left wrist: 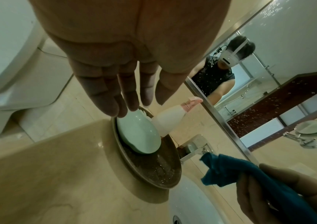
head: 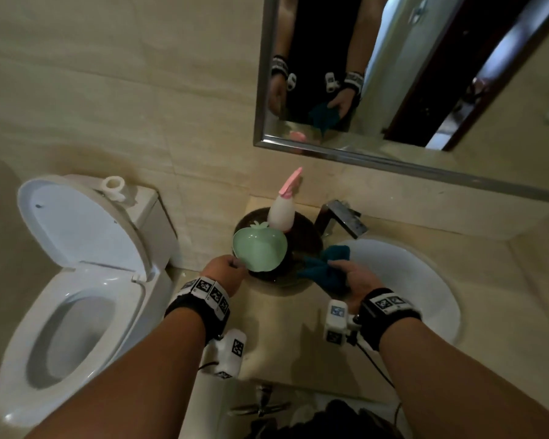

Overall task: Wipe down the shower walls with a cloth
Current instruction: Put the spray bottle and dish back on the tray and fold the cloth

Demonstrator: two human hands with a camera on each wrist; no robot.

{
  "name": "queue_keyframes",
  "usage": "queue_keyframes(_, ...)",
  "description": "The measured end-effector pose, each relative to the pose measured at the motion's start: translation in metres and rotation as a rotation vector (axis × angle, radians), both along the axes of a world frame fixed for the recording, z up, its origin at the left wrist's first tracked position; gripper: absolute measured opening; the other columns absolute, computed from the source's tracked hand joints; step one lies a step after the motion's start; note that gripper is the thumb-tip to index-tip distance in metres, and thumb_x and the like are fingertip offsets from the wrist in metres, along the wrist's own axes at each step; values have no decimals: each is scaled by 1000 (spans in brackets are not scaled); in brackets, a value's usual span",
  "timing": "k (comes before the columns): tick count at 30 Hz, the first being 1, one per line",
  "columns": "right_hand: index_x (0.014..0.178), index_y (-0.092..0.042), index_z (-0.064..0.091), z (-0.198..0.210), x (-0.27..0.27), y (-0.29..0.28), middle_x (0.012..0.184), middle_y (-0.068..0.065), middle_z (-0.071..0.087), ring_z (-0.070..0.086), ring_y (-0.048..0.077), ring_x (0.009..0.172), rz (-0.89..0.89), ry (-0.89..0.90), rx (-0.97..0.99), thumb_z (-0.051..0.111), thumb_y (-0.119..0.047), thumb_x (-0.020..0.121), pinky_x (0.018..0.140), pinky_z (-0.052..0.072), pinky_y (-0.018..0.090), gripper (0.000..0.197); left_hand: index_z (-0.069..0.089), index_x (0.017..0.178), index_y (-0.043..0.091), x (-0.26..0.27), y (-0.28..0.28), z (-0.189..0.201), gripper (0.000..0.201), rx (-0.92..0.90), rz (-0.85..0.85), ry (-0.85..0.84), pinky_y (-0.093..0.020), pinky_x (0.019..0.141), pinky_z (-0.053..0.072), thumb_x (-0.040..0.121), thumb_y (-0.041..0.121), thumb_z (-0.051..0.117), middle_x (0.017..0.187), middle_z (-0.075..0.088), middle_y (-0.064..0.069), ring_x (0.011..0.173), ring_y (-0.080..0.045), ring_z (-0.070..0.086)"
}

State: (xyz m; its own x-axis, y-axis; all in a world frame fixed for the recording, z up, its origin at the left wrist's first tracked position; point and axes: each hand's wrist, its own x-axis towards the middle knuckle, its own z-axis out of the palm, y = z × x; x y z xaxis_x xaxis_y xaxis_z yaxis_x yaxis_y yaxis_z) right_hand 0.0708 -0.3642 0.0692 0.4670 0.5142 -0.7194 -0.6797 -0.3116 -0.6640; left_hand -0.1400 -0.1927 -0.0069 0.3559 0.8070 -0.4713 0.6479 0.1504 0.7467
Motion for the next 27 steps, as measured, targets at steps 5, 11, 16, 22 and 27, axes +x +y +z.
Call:
queue_keyframes(5, 134, -11, 58, -19, 29, 12, 116, 21, 69, 69, 35, 94, -17, -13, -52, 58, -10, 101, 53, 59, 35, 33, 68, 87, 24, 32, 12, -4, 4, 3, -51, 19, -53, 91, 61, 90, 23, 71, 101, 73, -18, 100, -40, 71)
queue_keyframes(11, 113, -11, 63, -47, 51, 50, 98, 17, 71, 69, 32, 84, 48, -17, -117, 56, -5, 102, 62, 54, 39, 15, 74, 103, 19, 48, 30, -6, 13, 7, -69, 123, -50, 92, 60, 91, 21, 72, 107, 75, -18, 104, -39, 71)
queue_keyframes(16, 121, 5, 62, -62, 66, 87, 100, 22, 70, 68, 36, 81, 161, -72, -218, 66, -5, 91, 59, 54, 36, 32, 74, 115, 14, 50, 64, -8, 25, 21, -48, 195, -46, 93, 60, 93, 26, 70, 104, 76, -14, 101, -34, 71)
queue_keyframes(22, 117, -1, 64, -56, 77, 116, 110, 24, 71, 69, 39, 94, 98, 2, -142, 65, -11, 95, 68, 58, 42, 24, 71, 96, 15, 80, 83, -9, 9, -177, -22, -5, -42, 72, 62, 90, 22, 72, 76, 71, -10, 69, -28, 67)
queue_keyframes(27, 137, -7, 57, -43, 64, 130, 127, 21, 68, 68, 39, 109, -46, 140, -21, 61, -16, 99, 66, 61, 42, 38, 59, 83, 12, 116, 89, -2, 37, -719, -29, -284, -25, 47, 46, 91, 44, 73, 67, 57, -5, 49, -17, 54)
